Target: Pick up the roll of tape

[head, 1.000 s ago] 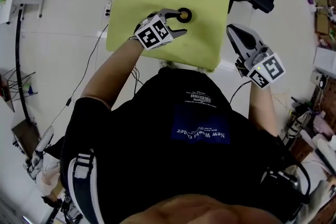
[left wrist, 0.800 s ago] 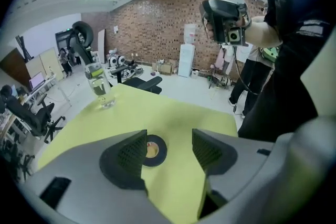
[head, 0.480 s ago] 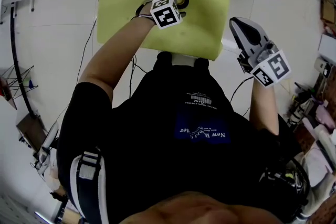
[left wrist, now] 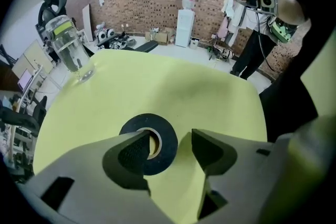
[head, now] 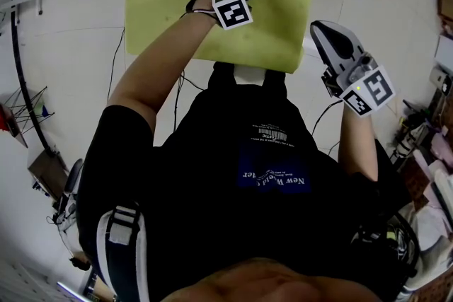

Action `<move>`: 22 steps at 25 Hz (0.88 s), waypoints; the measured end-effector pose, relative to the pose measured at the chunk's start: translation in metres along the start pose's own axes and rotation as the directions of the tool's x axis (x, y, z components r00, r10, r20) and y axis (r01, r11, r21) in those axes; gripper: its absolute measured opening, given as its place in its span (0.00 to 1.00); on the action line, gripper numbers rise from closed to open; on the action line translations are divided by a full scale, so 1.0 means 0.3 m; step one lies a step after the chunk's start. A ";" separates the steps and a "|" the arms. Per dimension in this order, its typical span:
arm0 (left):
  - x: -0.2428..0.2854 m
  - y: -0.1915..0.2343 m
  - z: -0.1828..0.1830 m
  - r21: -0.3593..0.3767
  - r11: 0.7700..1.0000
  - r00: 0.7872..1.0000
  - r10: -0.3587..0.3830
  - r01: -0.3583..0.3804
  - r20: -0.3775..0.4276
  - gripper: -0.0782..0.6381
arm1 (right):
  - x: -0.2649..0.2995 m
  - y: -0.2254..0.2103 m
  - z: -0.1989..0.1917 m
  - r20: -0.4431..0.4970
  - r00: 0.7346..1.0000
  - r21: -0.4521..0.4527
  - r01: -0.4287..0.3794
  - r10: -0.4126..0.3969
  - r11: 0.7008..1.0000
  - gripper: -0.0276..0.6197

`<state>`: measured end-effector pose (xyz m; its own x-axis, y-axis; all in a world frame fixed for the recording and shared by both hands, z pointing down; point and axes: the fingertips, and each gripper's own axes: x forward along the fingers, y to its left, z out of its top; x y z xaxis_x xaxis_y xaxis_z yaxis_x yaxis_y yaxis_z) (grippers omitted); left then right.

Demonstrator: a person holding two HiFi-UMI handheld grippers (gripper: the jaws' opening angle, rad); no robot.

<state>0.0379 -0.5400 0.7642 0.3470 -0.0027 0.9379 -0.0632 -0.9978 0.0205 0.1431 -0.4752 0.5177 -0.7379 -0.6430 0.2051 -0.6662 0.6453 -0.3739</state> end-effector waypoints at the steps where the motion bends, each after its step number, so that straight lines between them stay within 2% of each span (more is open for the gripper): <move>1: 0.004 0.002 0.001 0.003 1.000 1.000 0.004 -0.004 -0.008 0.46 | 0.002 0.001 -0.003 -0.001 1.000 0.002 0.000 0.000 1.000 0.02; 4: 0.002 0.017 -0.002 0.003 1.000 1.000 0.008 -0.008 -0.012 0.45 | 0.011 0.001 -0.008 -0.002 1.000 0.007 0.001 -0.001 1.000 0.02; 6: -0.007 0.028 -0.007 -0.006 1.000 1.000 0.015 -0.015 0.002 0.31 | 0.015 0.010 -0.008 -0.002 1.000 0.007 -0.002 0.002 1.000 0.02; 10: -0.030 0.031 0.002 -0.036 0.999 0.999 0.006 -0.005 0.044 0.30 | -0.001 0.016 0.002 -0.001 1.000 -0.005 -0.008 0.008 1.000 0.02; 12: -0.074 0.042 0.022 -0.074 0.997 0.995 0.013 -0.006 0.100 0.30 | -0.003 0.018 0.012 0.002 1.000 -0.011 -0.001 0.001 1.000 0.02; 14: -0.177 0.048 0.059 -0.134 0.991 0.979 0.029 -0.002 0.202 0.30 | 0.000 0.031 0.030 0.008 1.000 -0.021 0.004 -0.003 1.000 0.02; 16: -0.326 0.048 0.108 -0.200 0.980 0.942 0.055 0.013 0.330 0.30 | 0.003 0.046 0.064 0.018 1.000 -0.038 0.003 -0.002 0.999 0.02; 17: -0.406 0.047 0.136 -0.224 0.974 0.915 0.070 0.023 0.397 0.30 | 0.002 0.049 0.088 0.025 1.000 -0.049 0.003 -0.002 0.999 0.02; 20: -0.639 0.030 0.214 -0.260 0.964 0.811 0.105 0.060 0.575 0.30 | -0.015 0.054 0.183 0.048 0.999 -0.089 0.007 -0.003 0.996 0.02; 22: -0.785 0.009 0.239 -0.273 0.959 0.745 0.129 0.074 0.655 0.30 | -0.027 0.074 0.256 0.065 0.998 -0.119 0.009 -0.002 0.993 0.02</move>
<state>0.0233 -0.5468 0.5186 0.8628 -0.1742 0.4746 -0.2906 -0.9391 0.1836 0.1425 -0.4873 0.4381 -0.7282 -0.6695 0.1463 -0.6812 0.6836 -0.2621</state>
